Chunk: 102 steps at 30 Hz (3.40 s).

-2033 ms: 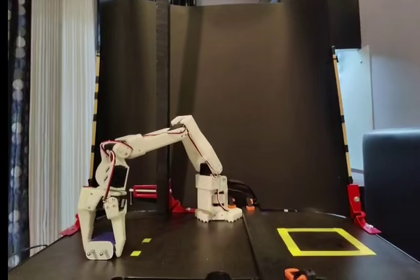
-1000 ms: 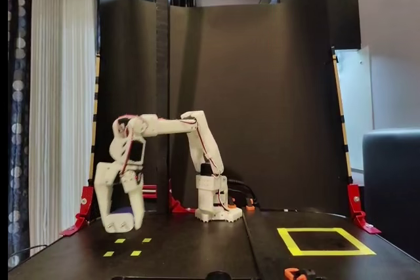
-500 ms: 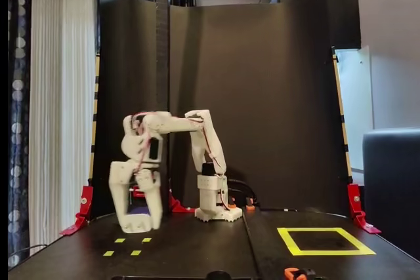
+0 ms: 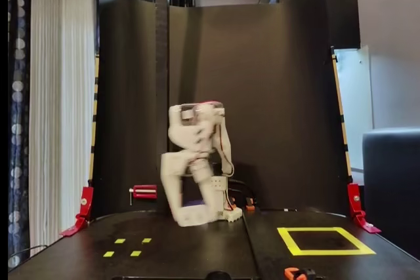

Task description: Grasp a block and put it in the designated area.

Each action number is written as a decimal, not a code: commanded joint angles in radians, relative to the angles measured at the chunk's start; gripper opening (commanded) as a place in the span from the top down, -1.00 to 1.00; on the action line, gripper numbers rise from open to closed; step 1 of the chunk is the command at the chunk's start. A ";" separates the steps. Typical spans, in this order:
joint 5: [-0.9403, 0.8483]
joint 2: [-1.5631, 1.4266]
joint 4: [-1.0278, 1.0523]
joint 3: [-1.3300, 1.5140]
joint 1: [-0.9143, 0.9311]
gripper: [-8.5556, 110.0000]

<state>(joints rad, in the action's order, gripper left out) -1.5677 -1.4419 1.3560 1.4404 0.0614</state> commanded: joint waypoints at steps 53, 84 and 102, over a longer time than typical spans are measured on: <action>0.706 0.052 -0.046 0.118 -0.887 0.59; 0.710 0.250 -0.127 0.117 -0.907 0.59; 0.709 0.241 -0.127 0.112 -0.890 0.35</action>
<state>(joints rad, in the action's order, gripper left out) -0.8621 -1.1873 1.2272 1.5616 -0.8330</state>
